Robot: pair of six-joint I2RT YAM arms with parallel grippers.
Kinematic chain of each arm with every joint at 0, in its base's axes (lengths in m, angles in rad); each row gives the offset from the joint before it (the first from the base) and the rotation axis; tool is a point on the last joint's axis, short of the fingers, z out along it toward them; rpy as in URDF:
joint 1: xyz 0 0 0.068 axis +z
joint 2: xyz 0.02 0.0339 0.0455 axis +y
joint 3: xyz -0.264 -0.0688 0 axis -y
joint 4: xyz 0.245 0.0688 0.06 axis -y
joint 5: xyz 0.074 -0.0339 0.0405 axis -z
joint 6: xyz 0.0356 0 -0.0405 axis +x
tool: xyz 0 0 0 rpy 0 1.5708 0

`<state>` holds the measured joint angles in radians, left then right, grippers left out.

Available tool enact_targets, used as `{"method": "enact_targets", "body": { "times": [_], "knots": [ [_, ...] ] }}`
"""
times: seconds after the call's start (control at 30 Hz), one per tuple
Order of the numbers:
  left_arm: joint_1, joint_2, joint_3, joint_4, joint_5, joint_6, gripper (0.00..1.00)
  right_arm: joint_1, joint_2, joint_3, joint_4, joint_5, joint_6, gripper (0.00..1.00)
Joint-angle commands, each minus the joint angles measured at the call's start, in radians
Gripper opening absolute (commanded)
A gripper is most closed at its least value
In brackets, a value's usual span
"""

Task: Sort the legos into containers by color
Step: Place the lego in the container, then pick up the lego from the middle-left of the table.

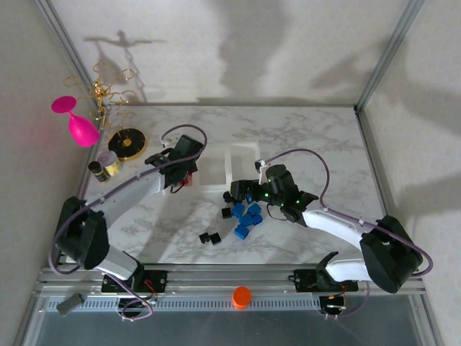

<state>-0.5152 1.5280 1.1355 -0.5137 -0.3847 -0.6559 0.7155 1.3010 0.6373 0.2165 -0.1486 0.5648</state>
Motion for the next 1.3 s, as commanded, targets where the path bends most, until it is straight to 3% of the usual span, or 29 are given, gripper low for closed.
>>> {"method": "enact_targets", "body": {
  "times": [0.0,0.13,0.3,0.37,0.67,1.0,1.27],
  "knots": [
    [0.049,0.07,0.041,0.035,0.025,0.051,0.36,0.005,0.02,0.044,-0.004,0.037,-0.025,0.99],
    [0.067,0.143,0.086,0.037,0.007,0.073,0.38,0.004,-0.01,0.037,-0.014,0.052,-0.027,0.99],
    [0.073,0.172,0.118,0.035,0.043,0.11,0.53,0.002,-0.044,0.028,-0.02,0.076,-0.039,0.99],
    [0.073,0.157,0.113,0.039,0.05,0.113,0.57,0.001,-0.047,0.036,-0.037,0.086,-0.051,0.99],
    [0.049,0.004,0.015,0.035,0.134,0.094,0.59,-0.001,-0.059,0.069,-0.109,0.076,-0.115,0.99],
    [-0.106,-0.214,-0.159,-0.038,0.131,0.022,0.62,0.034,-0.035,0.071,-0.194,0.043,-0.125,0.99],
    [-0.253,-0.324,-0.273,-0.096,0.184,-0.132,0.62,0.122,-0.031,0.055,-0.228,0.061,-0.135,0.99]
  ]
}}
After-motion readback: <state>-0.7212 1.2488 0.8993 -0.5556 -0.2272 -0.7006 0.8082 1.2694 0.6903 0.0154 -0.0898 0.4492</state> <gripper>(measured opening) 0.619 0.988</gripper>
